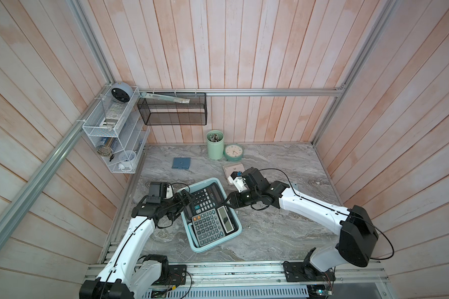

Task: Put the calculator in the storage box
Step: Place the calculator in the storage box, then adjust the storage box at the center of the board.

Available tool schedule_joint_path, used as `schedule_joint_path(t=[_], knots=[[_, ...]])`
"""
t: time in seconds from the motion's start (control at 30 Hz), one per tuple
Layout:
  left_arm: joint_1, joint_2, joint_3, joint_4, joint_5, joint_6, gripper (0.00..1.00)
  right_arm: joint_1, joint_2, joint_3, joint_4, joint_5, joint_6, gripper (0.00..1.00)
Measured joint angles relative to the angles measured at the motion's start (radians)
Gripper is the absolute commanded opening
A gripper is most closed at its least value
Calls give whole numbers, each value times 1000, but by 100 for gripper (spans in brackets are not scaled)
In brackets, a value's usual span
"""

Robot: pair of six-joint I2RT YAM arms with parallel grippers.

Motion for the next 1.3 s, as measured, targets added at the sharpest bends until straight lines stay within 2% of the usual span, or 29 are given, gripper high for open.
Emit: schedule_joint_path(t=[0.13, 0.23, 0.4, 0.5, 0.6, 0.67, 0.77, 0.87, 1.0, 1.3], knots=[[-2, 22, 0, 31, 8, -2, 93, -5, -70, -62, 15, 0, 25, 43], [-11, 44, 2, 55, 12, -6, 93, -57, -137, -103, 15, 0, 44, 44], [-64, 114, 19, 129, 5, -37, 93, -268, -211, -150, 37, 4, 72, 48], [-111, 154, 28, 198, 0, -66, 93, -399, -218, -162, 55, 3, 84, 49], [-118, 191, 43, 234, 3, -80, 94, -497, -199, -163, 92, -6, 96, 49], [-82, 201, 54, 239, 2, -80, 94, -545, -158, -155, 126, -19, 108, 50], [29, 206, 84, 234, -8, -71, 95, -596, -50, -123, 182, -47, 125, 50], [95, 264, 173, 230, -32, -41, 96, -623, 83, -64, 232, -79, 139, 50], [98, 423, 291, 312, -19, -24, 96, -633, 264, 61, 296, -122, 153, 50], [57, 726, 368, 519, 27, -66, 96, -661, 565, 302, 389, -224, 176, 52]])
